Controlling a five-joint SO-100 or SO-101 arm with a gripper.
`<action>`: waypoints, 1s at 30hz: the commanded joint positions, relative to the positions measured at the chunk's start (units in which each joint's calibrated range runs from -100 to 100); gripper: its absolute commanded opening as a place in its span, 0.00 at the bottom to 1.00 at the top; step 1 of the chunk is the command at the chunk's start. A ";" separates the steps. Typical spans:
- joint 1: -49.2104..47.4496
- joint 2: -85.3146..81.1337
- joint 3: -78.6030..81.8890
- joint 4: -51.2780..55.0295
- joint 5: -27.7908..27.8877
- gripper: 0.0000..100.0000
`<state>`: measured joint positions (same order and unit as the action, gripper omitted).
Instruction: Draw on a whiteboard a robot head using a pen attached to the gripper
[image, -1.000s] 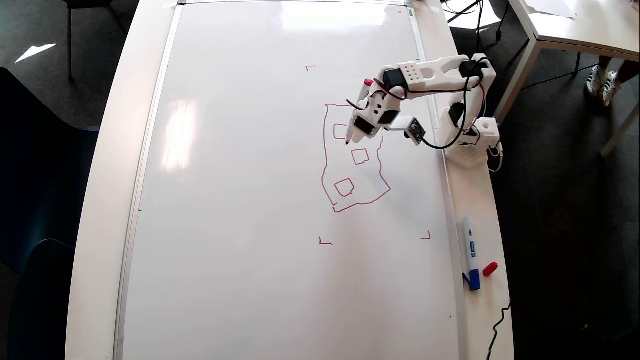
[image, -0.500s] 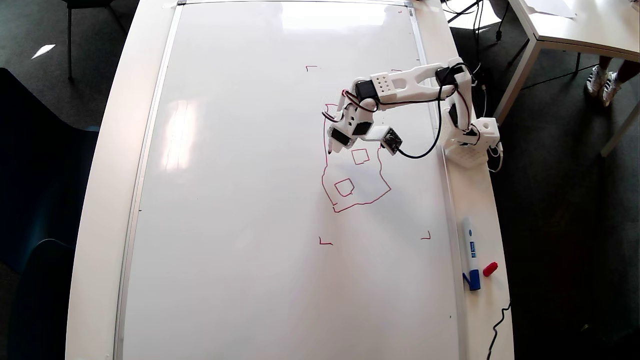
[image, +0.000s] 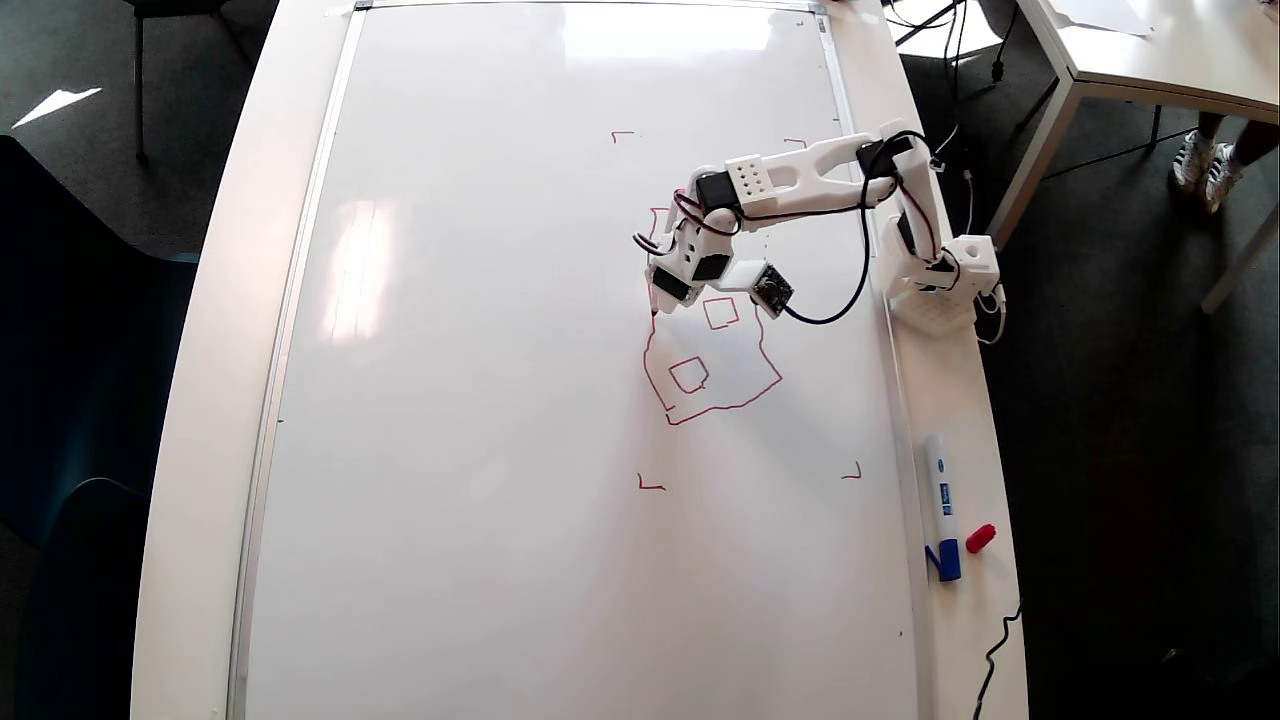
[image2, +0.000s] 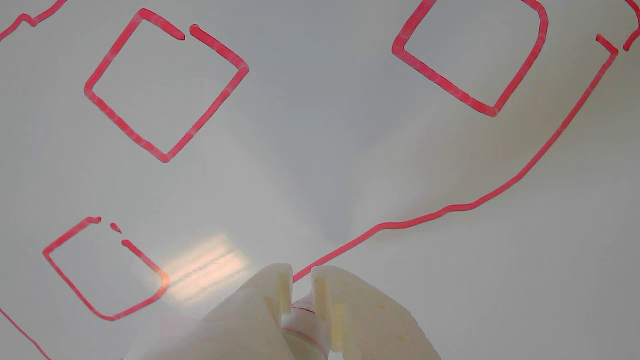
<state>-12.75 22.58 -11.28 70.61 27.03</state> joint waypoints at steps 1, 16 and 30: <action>0.48 1.20 -1.93 0.03 -0.11 0.01; 1.00 5.56 -4.74 -3.80 -0.06 0.01; 1.44 15.45 -19.45 -3.10 -0.11 0.01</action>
<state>-11.31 37.74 -30.38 66.98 27.03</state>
